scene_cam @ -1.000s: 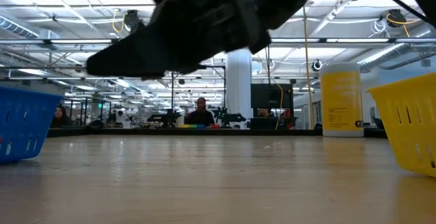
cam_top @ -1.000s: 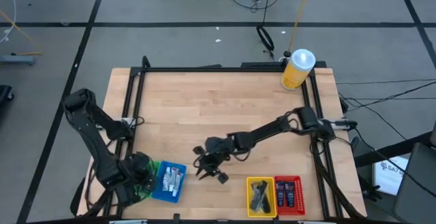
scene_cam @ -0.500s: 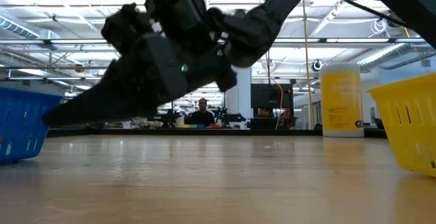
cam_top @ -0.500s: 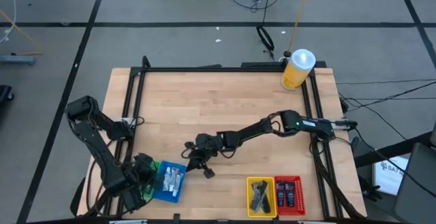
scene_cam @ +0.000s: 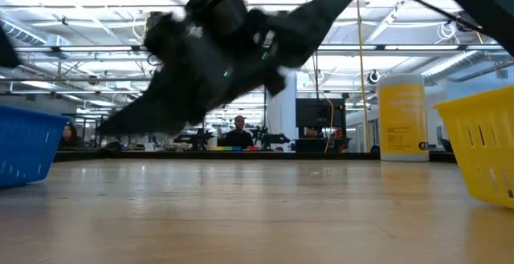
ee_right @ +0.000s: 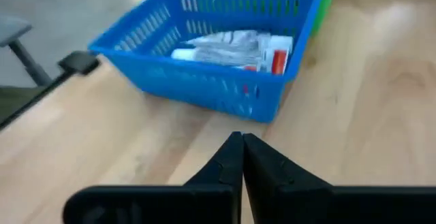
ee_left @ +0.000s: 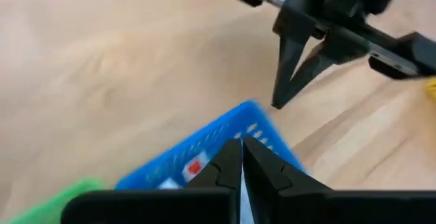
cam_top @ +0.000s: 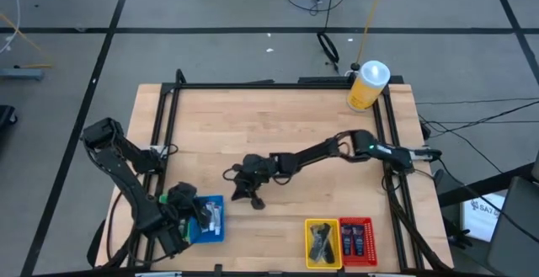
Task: Pick & Place Travel size toiletries
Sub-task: Adjust the blue bin and the green bin on the table, then return to Home Position
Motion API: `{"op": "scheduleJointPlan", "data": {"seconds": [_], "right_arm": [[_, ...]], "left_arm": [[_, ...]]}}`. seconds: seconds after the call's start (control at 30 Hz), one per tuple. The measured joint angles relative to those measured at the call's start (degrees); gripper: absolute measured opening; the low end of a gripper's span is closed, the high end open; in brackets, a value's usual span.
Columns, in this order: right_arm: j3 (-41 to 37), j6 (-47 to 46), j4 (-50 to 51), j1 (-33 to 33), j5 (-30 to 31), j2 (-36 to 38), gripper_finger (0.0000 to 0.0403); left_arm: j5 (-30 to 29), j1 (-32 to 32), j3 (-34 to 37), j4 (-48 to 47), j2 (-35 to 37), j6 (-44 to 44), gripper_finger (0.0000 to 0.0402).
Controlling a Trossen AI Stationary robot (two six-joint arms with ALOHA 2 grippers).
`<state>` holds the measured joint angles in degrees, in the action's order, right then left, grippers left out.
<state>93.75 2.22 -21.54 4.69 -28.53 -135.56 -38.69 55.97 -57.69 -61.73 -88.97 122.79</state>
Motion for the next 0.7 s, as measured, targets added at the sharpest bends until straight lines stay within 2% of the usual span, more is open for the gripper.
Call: {"op": "scheduleJointPlan", "data": {"seconds": [0.13, 0.27, 0.4, 0.47, 0.57, 0.7], "right_arm": [[-9.0, 2.8, 4.9, -0.1, 3.2, 10.3, 0.0001], [-24.3, 3.8, 4.9, 1.0, 11.9, 24.5, 0.0000], [-41.1, 1.3, 4.8, 3.3, 22.3, 41.2, 0.0000], [-49.3, -1.3, 5.2, 4.2, 25.2, 50.4, 0.0000], [-60.4, -5.4, 5.2, 4.8, 25.6, 64.2, 0.0000], [-72.2, -11.3, 5.8, 5.0, 25.5, 82.9, 0.0000]], "left_arm": [[-9.3, -1.9, 0.0, 3.8, 0.0, -9.5, 0.0020], [-15.1, -6.0, 0.0, 11.5, 0.0, -23.6, 0.0009], [-17.0, -11.6, 0.0, 22.4, 0.0, -41.6, 0.0006], [-16.9, -14.7, 0.0, 28.4, 0.0, -52.0, 0.0012], [-16.9, -18.7, 0.0, 36.9, 0.0, -65.5, 0.0016], [-15.1, -24.0, 0.0, 44.2, 0.0, -78.8, 0.0008]]}}
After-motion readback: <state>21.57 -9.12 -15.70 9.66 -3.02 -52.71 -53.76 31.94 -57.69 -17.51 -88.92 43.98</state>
